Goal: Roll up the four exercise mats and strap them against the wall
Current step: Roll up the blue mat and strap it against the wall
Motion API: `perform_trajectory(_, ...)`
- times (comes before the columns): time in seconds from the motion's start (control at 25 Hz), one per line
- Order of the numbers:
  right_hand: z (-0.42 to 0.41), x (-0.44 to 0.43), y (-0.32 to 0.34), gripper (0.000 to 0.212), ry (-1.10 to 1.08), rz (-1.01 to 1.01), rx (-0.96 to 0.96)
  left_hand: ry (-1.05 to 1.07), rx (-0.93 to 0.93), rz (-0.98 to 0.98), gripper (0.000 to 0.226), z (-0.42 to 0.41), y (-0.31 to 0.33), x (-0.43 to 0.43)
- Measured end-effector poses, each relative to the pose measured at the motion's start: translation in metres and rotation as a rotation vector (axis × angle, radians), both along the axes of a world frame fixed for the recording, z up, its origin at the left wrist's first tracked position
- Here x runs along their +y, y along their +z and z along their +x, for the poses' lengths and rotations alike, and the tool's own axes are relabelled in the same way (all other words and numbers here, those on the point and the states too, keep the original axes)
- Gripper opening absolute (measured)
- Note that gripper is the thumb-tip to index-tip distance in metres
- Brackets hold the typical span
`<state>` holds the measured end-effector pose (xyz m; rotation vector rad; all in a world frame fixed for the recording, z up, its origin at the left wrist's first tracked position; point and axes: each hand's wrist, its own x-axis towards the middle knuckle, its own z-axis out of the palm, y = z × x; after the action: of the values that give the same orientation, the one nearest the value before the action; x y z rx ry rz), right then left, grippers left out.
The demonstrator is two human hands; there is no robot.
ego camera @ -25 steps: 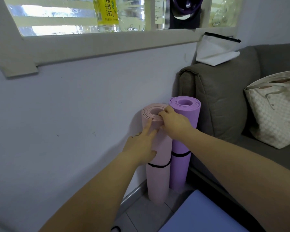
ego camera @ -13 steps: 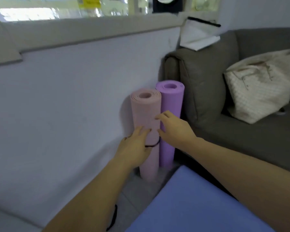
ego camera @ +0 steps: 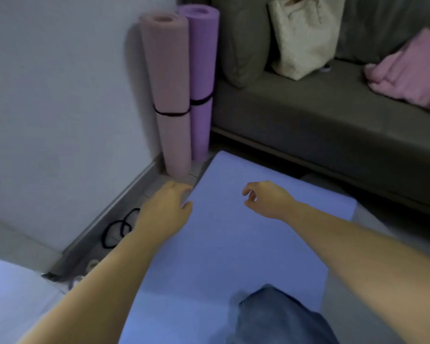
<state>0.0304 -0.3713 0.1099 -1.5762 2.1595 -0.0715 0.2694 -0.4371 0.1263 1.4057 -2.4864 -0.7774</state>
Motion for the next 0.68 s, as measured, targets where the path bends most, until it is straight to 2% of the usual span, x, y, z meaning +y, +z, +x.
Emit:
perform_trajectory(0.16,-0.044,0.079,-0.024,0.025,-0.206,0.018,-0.030,-0.275,-0.076,0.055,0.042,-0.086,-0.067,0.052)
perform_trajectory(0.28,-0.080,0.133,-0.044,0.028,-0.381,0.074,-0.046,-0.351,-0.096,0.101,0.043,-0.135,-0.108,0.094)
perform_trajectory(0.44,-0.120,0.185,-0.087,0.036,-0.567,0.160,-0.106,-0.535,-0.303,0.080,0.056,-0.170,-0.176,0.145)
perform_trajectory(0.52,-0.141,0.204,-0.123,0.042,-0.624,0.213,-0.151,-0.509,-0.389,0.177,0.065,-0.190,-0.217,0.161)
perform_trajectory(0.68,-0.162,0.230,-0.192,0.064,-0.746,0.266,-0.275,-0.233,-0.520,0.470,0.088,-0.220,-0.290,0.168)
